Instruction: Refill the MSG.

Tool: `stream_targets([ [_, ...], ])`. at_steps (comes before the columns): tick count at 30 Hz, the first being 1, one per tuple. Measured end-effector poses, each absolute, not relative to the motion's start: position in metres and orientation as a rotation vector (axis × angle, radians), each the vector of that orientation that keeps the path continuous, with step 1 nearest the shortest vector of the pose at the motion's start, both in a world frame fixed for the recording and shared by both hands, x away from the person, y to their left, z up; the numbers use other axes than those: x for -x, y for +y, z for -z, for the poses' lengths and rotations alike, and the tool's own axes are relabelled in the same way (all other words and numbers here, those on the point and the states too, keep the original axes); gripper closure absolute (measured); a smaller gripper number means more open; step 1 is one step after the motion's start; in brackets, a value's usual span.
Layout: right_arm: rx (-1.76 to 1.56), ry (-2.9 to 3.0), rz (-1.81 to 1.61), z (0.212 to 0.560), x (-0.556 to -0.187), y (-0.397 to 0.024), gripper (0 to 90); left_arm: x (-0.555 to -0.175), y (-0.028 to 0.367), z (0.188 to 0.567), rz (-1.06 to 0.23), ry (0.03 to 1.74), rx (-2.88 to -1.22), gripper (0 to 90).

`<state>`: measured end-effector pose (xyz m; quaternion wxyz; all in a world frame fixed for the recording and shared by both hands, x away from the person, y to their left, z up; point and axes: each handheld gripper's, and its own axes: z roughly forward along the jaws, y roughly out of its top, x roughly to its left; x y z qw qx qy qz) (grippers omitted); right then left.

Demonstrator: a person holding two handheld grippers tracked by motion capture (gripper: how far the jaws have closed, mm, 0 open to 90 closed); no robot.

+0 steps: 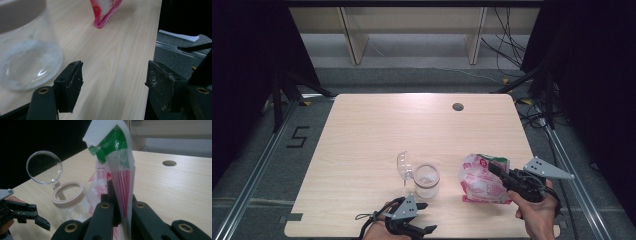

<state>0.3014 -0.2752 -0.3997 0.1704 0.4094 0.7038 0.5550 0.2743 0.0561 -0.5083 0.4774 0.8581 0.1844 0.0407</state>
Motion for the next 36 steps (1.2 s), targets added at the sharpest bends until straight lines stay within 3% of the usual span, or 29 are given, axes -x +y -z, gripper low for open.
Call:
stream_targets([
  [8, -1.087, 1.989, -1.554, 0.383, -0.306, -0.269, 90.0, -0.273, 0.009, 0.511, -0.165, 0.459, -2.066, 30.0],
  [22, -0.971, 1.996, -1.592, 0.345, -0.295, -0.260, 90.0, -0.293, -0.046, 0.512, -0.398, 0.590, -1.959, 28.7],
  [25, -0.986, 2.023, -1.613, 0.341, -0.291, -0.254, 90.0, -0.294, -0.052, 0.512, -0.395, 0.615, -1.925, 32.2],
  [28, -0.934, 2.021, -1.591, 0.340, -0.293, -0.250, 90.0, -0.293, -0.056, 0.512, -0.517, 0.599, -1.914, 36.6],
  [31, -0.950, 2.061, -1.596, 0.339, -0.293, -0.243, 90.0, -0.292, -0.056, 0.512, -0.514, 0.604, -1.876, 55.0],
  [36, -0.943, 2.100, -1.559, 0.338, -0.298, -0.230, 90.0, -0.290, -0.054, 0.517, -0.540, 0.659, -1.796, 66.3],
])
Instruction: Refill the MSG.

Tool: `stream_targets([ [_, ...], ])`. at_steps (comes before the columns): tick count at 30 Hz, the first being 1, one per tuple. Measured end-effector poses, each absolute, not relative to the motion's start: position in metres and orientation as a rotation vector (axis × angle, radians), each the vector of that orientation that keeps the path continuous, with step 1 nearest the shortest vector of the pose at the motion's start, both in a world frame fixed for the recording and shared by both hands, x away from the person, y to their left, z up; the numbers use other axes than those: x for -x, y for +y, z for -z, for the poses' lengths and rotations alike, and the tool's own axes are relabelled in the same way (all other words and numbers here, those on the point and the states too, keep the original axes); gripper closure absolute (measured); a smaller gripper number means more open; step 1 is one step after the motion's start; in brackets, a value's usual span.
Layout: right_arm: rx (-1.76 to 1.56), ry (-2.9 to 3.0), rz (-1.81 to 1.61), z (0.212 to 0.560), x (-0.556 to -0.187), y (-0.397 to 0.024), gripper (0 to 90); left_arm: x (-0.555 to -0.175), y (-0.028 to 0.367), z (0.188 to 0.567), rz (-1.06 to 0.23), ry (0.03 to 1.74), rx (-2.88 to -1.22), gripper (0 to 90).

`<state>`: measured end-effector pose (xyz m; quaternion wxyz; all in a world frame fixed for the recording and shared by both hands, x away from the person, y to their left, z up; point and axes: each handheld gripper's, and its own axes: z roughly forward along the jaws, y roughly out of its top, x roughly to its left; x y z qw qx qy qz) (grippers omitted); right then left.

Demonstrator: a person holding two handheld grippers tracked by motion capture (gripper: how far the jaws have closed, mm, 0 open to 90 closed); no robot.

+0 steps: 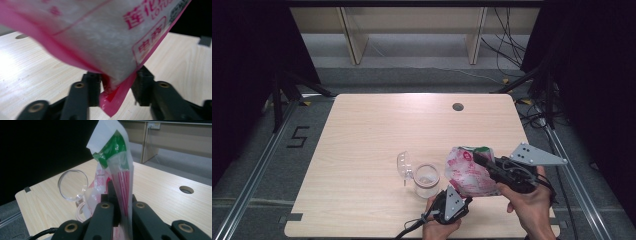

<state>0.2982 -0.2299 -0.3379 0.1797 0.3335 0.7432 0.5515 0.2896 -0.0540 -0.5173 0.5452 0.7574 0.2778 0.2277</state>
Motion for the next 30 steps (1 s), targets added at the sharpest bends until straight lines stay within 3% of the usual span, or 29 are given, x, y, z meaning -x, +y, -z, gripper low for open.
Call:
stream_targets([
  [6, -0.918, 2.133, -1.519, 0.331, -0.309, -0.218, 90.0, -0.290, -0.055, 0.513, -0.462, 0.678, -1.753, 67.8],
  [30, -0.852, 2.263, -1.379, 0.315, -0.345, -0.173, 90.0, -0.305, -0.060, 0.503, -0.375, 0.658, -1.679, 67.9],
])
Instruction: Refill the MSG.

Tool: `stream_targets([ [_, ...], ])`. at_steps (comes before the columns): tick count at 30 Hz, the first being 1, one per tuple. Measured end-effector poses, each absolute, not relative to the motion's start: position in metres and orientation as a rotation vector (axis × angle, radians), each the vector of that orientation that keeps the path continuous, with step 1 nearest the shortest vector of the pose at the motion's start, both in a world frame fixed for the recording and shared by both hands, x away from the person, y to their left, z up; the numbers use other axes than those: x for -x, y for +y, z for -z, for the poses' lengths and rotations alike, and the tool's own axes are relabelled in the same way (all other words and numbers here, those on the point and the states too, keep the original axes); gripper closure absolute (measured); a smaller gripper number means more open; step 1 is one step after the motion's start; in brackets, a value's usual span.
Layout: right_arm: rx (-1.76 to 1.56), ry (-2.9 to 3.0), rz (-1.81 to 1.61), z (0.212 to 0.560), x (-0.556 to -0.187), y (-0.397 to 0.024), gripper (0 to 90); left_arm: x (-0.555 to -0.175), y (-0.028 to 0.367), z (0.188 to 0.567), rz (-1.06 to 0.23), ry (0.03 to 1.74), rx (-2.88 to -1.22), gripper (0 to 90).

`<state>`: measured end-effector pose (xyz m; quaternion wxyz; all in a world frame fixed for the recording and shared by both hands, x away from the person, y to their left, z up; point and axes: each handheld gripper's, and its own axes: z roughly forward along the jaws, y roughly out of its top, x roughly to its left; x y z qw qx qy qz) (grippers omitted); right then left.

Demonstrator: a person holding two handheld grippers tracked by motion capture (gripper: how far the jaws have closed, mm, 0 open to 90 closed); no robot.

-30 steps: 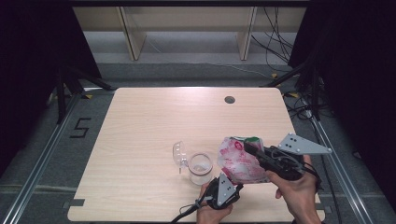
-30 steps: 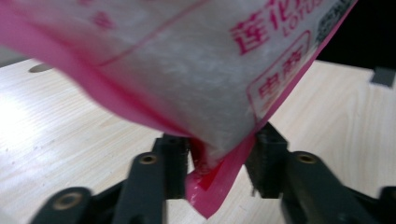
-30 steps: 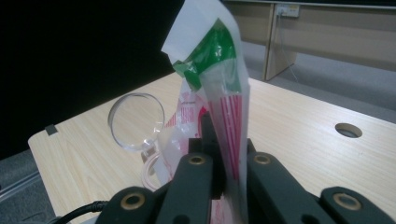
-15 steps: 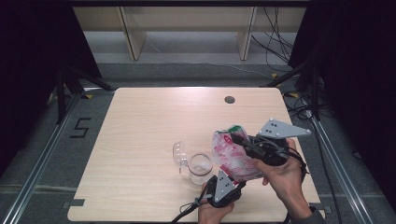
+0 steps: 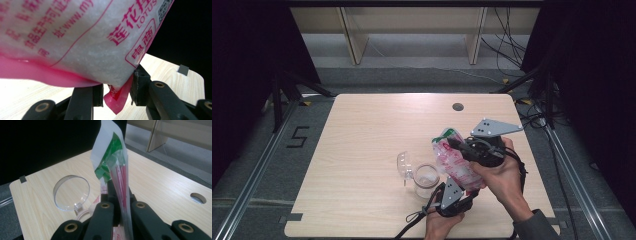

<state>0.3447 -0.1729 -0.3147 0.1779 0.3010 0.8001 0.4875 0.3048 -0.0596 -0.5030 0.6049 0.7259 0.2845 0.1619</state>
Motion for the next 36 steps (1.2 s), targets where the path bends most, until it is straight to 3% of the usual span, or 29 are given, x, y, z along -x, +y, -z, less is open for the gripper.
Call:
stream_targets([
  [36, -0.825, 2.402, -1.190, 0.320, -0.366, -0.130, 90.0, -0.313, -0.056, 0.505, -0.320, 0.638, -1.661, 70.1],
])
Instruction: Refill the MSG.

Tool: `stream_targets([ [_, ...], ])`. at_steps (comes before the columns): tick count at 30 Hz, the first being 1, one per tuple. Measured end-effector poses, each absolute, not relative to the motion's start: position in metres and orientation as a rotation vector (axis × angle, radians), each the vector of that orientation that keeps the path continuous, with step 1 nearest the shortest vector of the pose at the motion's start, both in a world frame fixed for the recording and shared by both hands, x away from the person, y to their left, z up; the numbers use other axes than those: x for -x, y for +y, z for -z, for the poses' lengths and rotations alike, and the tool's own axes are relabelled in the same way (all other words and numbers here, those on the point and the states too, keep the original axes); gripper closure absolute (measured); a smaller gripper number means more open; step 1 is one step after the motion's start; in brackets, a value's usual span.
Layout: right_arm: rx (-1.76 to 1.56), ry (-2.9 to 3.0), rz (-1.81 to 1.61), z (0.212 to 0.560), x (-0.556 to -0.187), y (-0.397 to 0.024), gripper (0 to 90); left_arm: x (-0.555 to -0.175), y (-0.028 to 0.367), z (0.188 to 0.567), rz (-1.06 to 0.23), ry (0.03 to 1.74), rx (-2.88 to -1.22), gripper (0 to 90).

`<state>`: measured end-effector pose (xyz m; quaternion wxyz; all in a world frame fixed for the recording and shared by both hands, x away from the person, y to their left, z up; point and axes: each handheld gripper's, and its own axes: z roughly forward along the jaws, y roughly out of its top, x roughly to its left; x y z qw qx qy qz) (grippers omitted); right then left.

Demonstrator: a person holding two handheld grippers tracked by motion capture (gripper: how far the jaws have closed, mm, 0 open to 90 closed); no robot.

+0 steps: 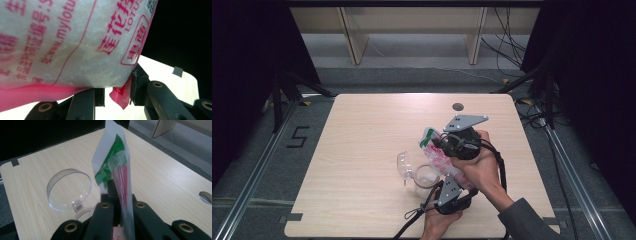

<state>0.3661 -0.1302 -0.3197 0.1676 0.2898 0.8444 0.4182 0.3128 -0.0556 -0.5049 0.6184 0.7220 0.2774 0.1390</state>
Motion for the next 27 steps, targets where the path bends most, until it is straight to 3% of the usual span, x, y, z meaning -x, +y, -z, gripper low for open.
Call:
stream_targets([
  [27, -0.792, 2.461, -1.108, 0.325, -0.373, -0.112, 90.0, -0.314, -0.056, 0.505, -0.307, 0.618, -1.632, 71.3],
])
